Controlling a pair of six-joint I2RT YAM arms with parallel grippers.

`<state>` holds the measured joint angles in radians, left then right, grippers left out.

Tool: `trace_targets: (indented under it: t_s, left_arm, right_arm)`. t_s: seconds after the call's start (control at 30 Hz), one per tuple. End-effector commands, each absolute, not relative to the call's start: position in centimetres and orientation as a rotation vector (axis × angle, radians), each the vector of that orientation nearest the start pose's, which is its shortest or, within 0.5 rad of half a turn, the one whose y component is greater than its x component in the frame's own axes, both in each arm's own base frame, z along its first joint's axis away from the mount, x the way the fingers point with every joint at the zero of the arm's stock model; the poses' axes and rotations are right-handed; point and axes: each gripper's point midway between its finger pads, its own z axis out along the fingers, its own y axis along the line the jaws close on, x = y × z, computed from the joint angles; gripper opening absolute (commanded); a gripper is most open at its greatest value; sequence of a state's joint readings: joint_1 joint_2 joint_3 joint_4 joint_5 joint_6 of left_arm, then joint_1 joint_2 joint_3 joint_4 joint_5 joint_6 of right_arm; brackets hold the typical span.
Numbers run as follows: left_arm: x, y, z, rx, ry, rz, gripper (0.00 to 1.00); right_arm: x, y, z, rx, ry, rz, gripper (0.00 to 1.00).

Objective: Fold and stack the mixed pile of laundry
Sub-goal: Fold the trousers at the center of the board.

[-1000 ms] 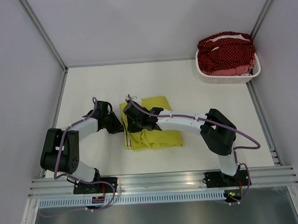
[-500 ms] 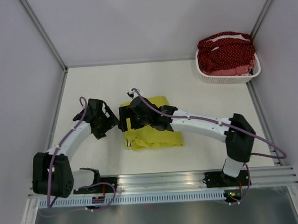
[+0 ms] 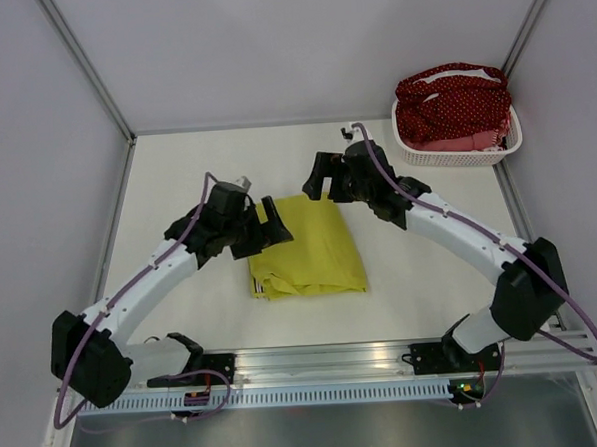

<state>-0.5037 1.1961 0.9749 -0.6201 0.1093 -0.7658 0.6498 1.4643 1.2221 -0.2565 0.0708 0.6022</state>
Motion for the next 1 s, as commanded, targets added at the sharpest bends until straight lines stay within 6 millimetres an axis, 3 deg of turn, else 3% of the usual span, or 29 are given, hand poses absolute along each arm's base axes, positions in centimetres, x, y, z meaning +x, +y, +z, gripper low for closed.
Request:
trace_targets:
  t_s: [0.0, 0.03, 0.1, 0.13, 0.2, 0.23, 0.3, 0.33, 0.5, 0.53, 0.57, 0.6, 0.63, 0.67, 0.7, 0.73, 0.77, 0.87, 0.9, 0.97]
  left_arm:
    - [23.9, -24.6, 16.0, -0.057, 2.548, -0.856, 1.00]
    - [24.0, -24.7, 14.5, -0.069, 2.589, -0.813, 1.00]
    - [23.7, -25.4, 13.3, -0.053, 2.614, -0.805, 1.00]
    - [23.2, -25.4, 12.0, -0.048, 2.647, -0.801, 1.00]
    - [22.6, -25.3, 10.2, -0.053, 2.704, -0.779, 1.00]
    - [21.9, -24.6, 8.8, -0.069, 2.741, -0.746, 1.00]
    - [21.0, -23.6, 7.7, -0.102, 2.764, -0.711, 1.00]
    - [20.0, -22.3, 6.1, -0.135, 2.794, -0.649, 1.00]
    - [19.6, -19.4, 3.8, -0.248, 2.795, -0.484, 1.00]
    - [20.2, -18.8, 3.5, -0.274, 2.788, -0.430, 1.00]
    - [20.5, -18.5, 3.2, -0.293, 2.790, -0.408, 1.00]
    - [21.3, -17.7, 2.4, -0.347, 2.808, -0.360, 0.99]
    - [21.5, -17.3, 2.0, -0.377, 2.819, -0.341, 1.00]
    - [22.6, -15.9, 1.0, -0.434, 2.822, -0.272, 1.00]
    - [23.3, -15.1, 0.8, -0.470, 2.815, -0.237, 1.00]
    - [24.0, -14.4, 0.5, -0.496, 2.815, -0.213, 1.00]
    - [25.3, -13.1, 0.5, -0.527, 2.803, -0.196, 1.00]
    - [30.2, -13.0, 1.8, -0.459, 2.734, -0.203, 1.00]
    - [33.2, -14.0, 3.8, -0.420, 2.670, -0.251, 0.99]
    - [36.2, -15.6, 4.4, -0.291, 2.640, -0.309, 1.00]
  right_arm:
    - [36.2, 30.0, 19.7, -0.120, 2.216, 0.801, 0.98]
    - [37.2, 30.2, 17.7, -0.129, 2.253, 0.816, 0.98]
    - [37.7, 31.4, 16.8, -0.169, 2.278, 0.892, 0.98]
    - [38.2, 31.9, 14.6, -0.177, 2.315, 0.893, 0.98]
    - [38.7, 32.6, 13.2, -0.175, 2.356, 0.908, 0.98]
    - [38.9, 33.0, 11.5, -0.169, 2.387, 0.909, 0.98]
    - [39.0, 33.2, 10.2, -0.163, 2.404, 0.920, 0.98]
    - [39.2, 33.1, 8.9, -0.152, 2.427, 0.912, 0.98]
    - [37.3, 31.6, 5.6, -0.128, 2.506, 0.877, 0.98]
    - [37.3, 30.9, 6.0, -0.108, 2.488, 0.840, 0.98]
    - [35.9, 29.6, 4.3, -0.083, 2.530, 0.796, 0.98]
    - [35.4, 29.2, 4.1, -0.062, 2.524, 0.787, 0.98]
    - [33.8, 27.9, 3.3, -0.026, 2.548, 0.764, 0.98]
    - [33.4, 27.7, 4.2, 0.005, 2.516, 0.787, 0.98]
    - [32.4, 27.1, 3.7, 0.035, 2.533, 0.787, 0.98]
    - [30.5, 26.0, 2.1, 0.069, 2.567, 0.774, 0.98]
    - [29.6, 25.5, 1.8, 0.091, 2.574, 0.773, 0.98]
    - [26.4, 23.9, 1.1, 0.123, 2.579, 0.723, 0.98]
    - [24.8, 24.8, 2.1, 0.072, 2.566, 0.738, 0.98]
    - [22.5, 25.5, 2.0, 0.002, 2.571, 0.710, 0.98]
